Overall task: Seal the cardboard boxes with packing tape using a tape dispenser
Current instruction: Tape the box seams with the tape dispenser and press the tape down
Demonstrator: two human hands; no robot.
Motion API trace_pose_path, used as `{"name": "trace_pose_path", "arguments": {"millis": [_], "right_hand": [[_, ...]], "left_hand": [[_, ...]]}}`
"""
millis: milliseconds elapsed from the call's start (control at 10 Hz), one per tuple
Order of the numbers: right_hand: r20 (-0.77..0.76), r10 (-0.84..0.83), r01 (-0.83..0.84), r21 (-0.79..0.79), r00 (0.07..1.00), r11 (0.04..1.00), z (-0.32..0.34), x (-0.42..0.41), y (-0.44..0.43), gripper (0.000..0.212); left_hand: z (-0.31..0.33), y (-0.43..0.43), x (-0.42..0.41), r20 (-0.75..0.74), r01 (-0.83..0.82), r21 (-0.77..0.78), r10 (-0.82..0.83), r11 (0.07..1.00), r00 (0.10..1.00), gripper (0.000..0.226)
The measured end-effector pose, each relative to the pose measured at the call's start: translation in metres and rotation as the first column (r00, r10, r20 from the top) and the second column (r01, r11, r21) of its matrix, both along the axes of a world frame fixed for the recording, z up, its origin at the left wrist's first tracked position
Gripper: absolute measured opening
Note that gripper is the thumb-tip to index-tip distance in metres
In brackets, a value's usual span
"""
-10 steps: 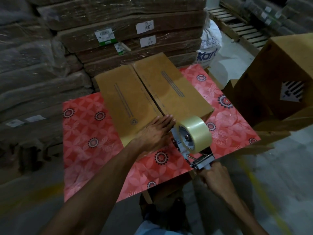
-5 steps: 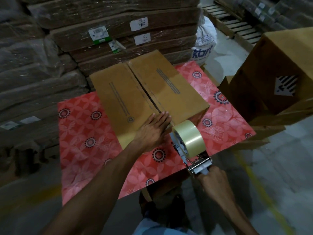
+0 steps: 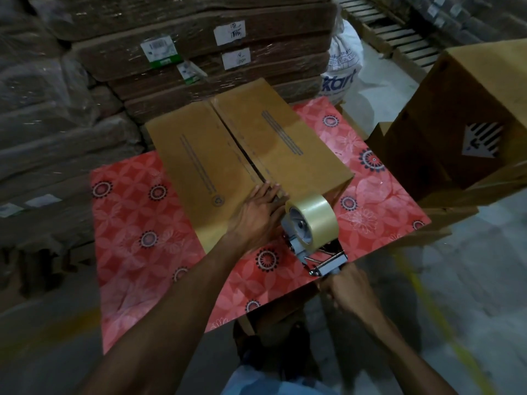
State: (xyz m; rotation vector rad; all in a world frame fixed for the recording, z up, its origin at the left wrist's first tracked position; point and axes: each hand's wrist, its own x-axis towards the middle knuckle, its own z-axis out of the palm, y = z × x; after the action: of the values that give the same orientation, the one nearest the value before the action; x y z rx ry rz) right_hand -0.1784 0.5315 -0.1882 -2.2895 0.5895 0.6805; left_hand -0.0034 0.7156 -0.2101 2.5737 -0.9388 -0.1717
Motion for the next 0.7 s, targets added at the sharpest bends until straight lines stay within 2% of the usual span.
{"name": "trace_pose_path", "arguments": {"millis": [100,200,300,400,500,600,700], "right_hand": [[-0.019,-0.196,0.197,0.116,0.980,0.973,-0.004,0.002,0.004,0.021],[-0.054,-0.299,0.304,0.157,0.953,0.939,-0.011,0.005,0.006,0.028],[-0.149,-0.358,0.385,0.236,0.922,0.892,-0.009,0.003,0.009,0.023],[-0.193,-0.345,0.380,0.190,0.918,0.905,-0.030,-0.018,0.012,0.021],[-0.169,-0.348,0.378,0.198,0.922,0.904,-0.044,-0.026,0.016,0.026],[-0.146,-0.454,0.476,0.194,0.879,0.858,-0.048,-0.016,0.014,0.023],[-0.032,-0.498,0.497,0.141,0.867,0.856,-0.052,-0.018,0.009,0.024]], "left_hand": [[-0.005,-0.002,0.000,0.014,-0.004,0.020,0.004,1.000,1.000,0.054],[-0.008,-0.003,0.002,0.014,-0.017,0.004,0.017,1.000,1.000,0.055],[-0.011,-0.003,0.002,-0.005,-0.018,0.009,0.018,1.000,1.000,0.055],[-0.004,-0.002,-0.003,0.011,-0.028,-0.016,0.028,0.999,1.000,0.062],[-0.008,-0.001,-0.001,0.062,-0.011,0.061,0.007,0.998,0.998,0.060],[-0.012,-0.002,-0.001,0.150,0.017,0.155,-0.040,0.988,0.988,0.062],[-0.014,-0.004,-0.004,0.228,-0.018,0.186,-0.025,0.982,0.973,0.062]]}}
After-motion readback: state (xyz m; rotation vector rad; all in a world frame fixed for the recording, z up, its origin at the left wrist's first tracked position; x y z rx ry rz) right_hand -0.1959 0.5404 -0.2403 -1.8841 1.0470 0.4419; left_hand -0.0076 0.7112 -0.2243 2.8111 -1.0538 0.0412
